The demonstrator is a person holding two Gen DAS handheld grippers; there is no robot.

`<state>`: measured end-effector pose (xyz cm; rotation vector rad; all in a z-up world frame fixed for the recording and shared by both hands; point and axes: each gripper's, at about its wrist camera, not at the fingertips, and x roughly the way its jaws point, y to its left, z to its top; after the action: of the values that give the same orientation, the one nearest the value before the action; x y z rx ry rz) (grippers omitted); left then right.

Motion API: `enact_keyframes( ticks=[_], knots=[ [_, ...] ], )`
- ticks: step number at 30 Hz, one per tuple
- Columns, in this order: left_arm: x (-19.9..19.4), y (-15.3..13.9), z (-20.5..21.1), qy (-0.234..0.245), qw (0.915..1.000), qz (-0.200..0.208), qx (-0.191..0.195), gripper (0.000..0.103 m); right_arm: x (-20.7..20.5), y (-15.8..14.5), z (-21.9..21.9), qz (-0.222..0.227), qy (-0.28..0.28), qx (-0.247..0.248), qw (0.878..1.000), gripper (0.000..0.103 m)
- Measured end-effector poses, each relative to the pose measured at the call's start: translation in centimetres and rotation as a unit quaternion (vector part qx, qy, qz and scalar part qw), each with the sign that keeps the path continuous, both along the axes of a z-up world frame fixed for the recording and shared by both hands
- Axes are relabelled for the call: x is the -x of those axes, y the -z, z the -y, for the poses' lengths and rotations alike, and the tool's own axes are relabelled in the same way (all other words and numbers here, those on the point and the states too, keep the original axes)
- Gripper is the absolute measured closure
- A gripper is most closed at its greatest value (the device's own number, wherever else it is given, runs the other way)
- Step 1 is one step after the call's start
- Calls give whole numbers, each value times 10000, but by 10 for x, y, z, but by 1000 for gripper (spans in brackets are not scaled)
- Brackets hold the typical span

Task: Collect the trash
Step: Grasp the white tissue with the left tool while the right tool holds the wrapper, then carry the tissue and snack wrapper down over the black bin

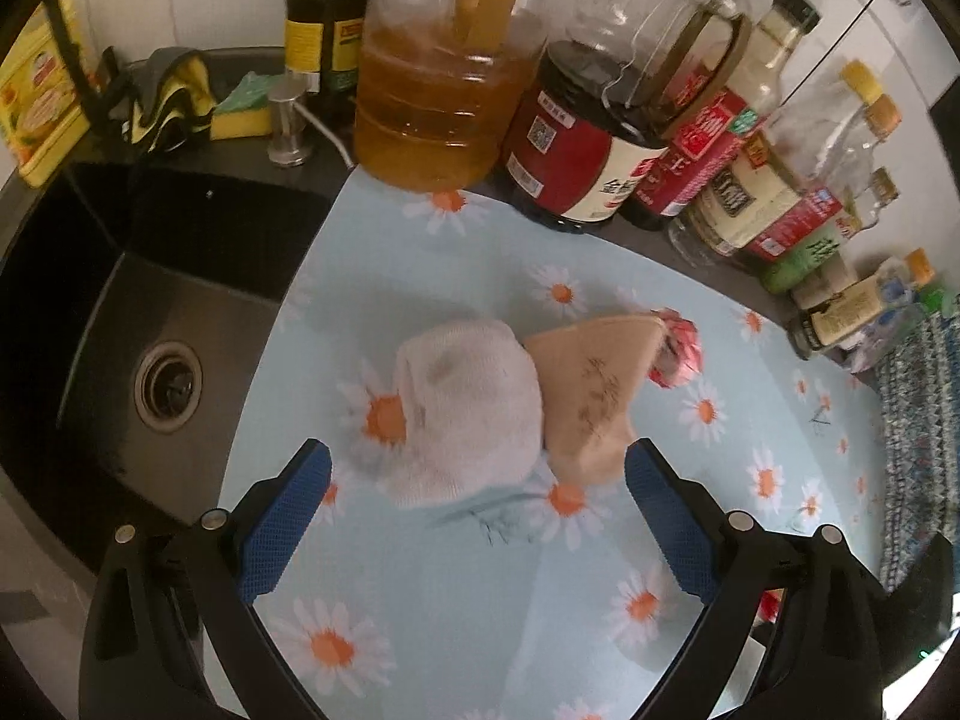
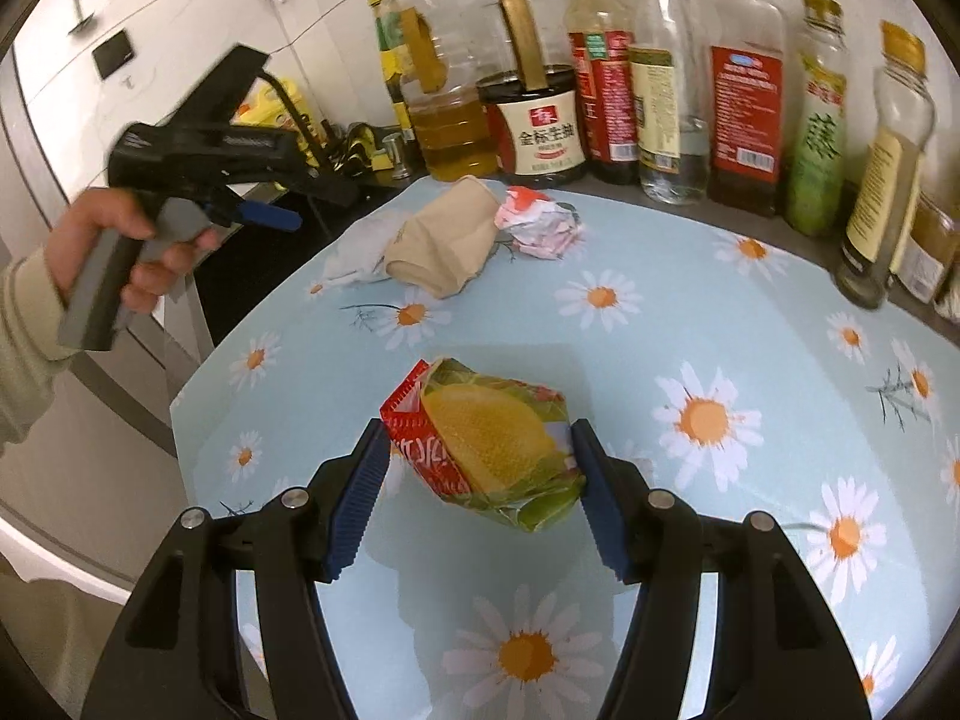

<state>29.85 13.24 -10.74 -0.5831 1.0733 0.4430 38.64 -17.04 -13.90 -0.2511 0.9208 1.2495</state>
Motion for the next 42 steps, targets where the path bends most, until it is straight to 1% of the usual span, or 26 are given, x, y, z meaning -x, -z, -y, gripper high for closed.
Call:
enact_keyframes(
  ticks=[4, 6, 8, 9, 11, 12, 13, 14, 15, 16, 17, 18, 20, 22, 25, 28, 31, 34, 38, 39, 41, 42],
  knots=[
    [-13, 19, -14, -80, 9996, -157, 212, 8, -2, -2, 9, -135, 151, -78, 9998, 42],
    [-21, 31, -22, -98, 9989, -189, 413, 8, -3, -3, 13, -183, 217, -93, 9996, 42],
    [-27, 38, -26, -108, 9987, -246, 436, 9, -3, -3, 18, -242, 286, -106, 9992, 42],
    [-29, 41, -28, -106, 9985, -264, 457, 12, -3, -2, 20, -247, 305, -100, 9992, 42],
    [-33, 49, -30, -68, 9979, -367, 526, 23, -3, -1, 23, -276, 366, -75, 9989, 42],
    [-34, 52, -31, -44, 9978, -430, 497, 25, -2, -1, 24, -289, 388, -68, 9988, 42],
    [-35, 55, -31, -23, 9977, -505, 456, 28, -2, -1, 25, -284, 410, -54, 9987, 42],
    [-36, 57, -31, -2, 9975, -543, 462, 36, -1, -1, 25, -283, 424, -43, 9987, 42],
    [-35, 58, -30, 20, 9977, -523, 425, 38, -1, -1, 26, -285, 438, -36, 9986, 42],
    [-34, 57, -30, 52, 9979, -478, 423, 48, 0, -2, 26, -276, 450, -29, 9986, 42],
    [-34, 57, -30, 64, 9980, -464, 424, 53, 2, -2, 26, -266, 456, -26, 9986, 42],
    [-33, 56, -30, 78, 9983, -437, 390, 55, 3, -3, 26, -254, 459, -21, 9986, 42],
    [-31, 53, -29, 125, 9987, -381, 307, 64, 6, -5, 24, -215, 478, -6, 9986, 42],
    [-30, 49, -29, 156, 9990, -324, 261, 67, 9, -7, 22, -179, 493, -7, 9986, 42],
    [-24, 43, -29, 228, 9992, -217, 238, 70, 16, -12, 17, -97, 526, -12, 9986, 42],
    [-17, 32, -30, 311, 9993, -65, 204, 70, 29, -19, 12, 26, 594, 2, 9982, 42],
    [-2, 22, -29, 450, 9986, 57, 257, 70, 42, -25, 6, 124, 750, 77, 9971, 42],
    [15, 11, -22, 661, 9976, 151, 162, 70, 57, -30, 3, 114, 946, 76, 9954, 42],
    [43, -4, -15, 979, 9943, 320, 263, 70, 79, -39, 0, 83, 1212, 3, 9926, 42],
    [50, -7, -12, 1045, 9933, 356, 354, 70, 84, -41, 0, 80, 1280, 2, 9917, 42],
    [68, -16, -3, 1258, 9892, 563, 495, 70, 98, -46, 0, 109, 1450, -14, 9894, 42],
    [78, -22, 3, 1394, 9873, 639, 410, 70, 106, -48, 0, 151, 1534, -10, 9881, 42]
  ],
)
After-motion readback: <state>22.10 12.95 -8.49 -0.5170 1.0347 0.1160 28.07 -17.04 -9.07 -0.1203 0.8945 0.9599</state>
